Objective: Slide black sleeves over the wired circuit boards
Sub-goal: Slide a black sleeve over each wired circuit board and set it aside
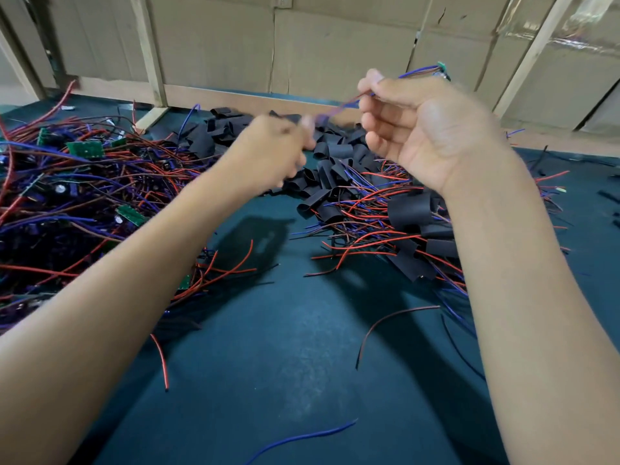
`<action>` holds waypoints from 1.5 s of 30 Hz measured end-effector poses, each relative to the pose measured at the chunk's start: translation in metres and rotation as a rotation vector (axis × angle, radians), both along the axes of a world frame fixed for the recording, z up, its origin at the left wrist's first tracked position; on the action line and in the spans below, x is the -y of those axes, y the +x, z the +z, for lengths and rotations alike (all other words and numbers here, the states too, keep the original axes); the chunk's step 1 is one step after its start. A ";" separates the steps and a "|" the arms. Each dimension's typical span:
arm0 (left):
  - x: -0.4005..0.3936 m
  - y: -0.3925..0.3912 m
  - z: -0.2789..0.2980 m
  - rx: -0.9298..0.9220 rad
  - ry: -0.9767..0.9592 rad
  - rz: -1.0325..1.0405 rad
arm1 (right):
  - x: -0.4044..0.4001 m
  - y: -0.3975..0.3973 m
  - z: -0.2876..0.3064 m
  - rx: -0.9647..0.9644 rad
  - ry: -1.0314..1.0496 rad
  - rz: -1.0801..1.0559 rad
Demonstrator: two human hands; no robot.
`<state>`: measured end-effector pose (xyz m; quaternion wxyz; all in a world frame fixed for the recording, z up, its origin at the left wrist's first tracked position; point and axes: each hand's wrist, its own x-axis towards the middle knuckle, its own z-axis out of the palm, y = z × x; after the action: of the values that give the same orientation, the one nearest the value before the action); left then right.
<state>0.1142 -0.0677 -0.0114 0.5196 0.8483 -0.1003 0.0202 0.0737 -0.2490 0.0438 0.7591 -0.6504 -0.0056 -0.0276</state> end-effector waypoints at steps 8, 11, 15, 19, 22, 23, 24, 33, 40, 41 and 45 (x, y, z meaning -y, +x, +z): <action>0.007 0.008 -0.059 0.170 0.686 -0.080 | 0.011 0.001 0.003 0.047 -0.168 -0.122; 0.005 0.009 -0.064 0.175 0.667 -0.075 | 0.013 0.001 0.004 0.045 -0.251 -0.118; 0.010 0.008 -0.064 0.167 0.533 -0.033 | 0.012 -0.001 0.003 0.032 -0.367 -0.085; 0.015 0.006 -0.066 0.139 0.470 -0.017 | 0.008 -0.003 0.001 0.036 -0.430 -0.085; 0.012 0.010 -0.068 0.103 0.421 -0.022 | 0.003 -0.004 0.001 0.038 -0.430 -0.067; 0.011 0.011 -0.066 0.075 0.397 -0.029 | 0.002 -0.005 0.002 0.038 -0.440 -0.062; 0.010 0.011 -0.065 0.052 0.389 -0.042 | 0.002 -0.005 0.003 0.035 -0.447 -0.061; 0.007 0.004 -0.051 0.114 0.620 -0.093 | 0.016 -0.009 0.003 0.069 -0.378 -0.012; 0.008 0.001 -0.045 0.159 0.701 -0.126 | 0.023 -0.009 0.005 0.097 -0.357 0.024; 0.008 0.000 -0.046 0.179 0.713 -0.132 | 0.024 -0.009 0.005 0.104 -0.357 0.006; 0.007 0.002 -0.049 0.267 0.683 -0.141 | 0.029 -0.009 0.008 0.110 -0.554 -0.127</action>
<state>0.1160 -0.0747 -0.0603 0.1890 0.9536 -0.2263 0.0602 0.0648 -0.2781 0.0521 0.5480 -0.8294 -0.0135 -0.1076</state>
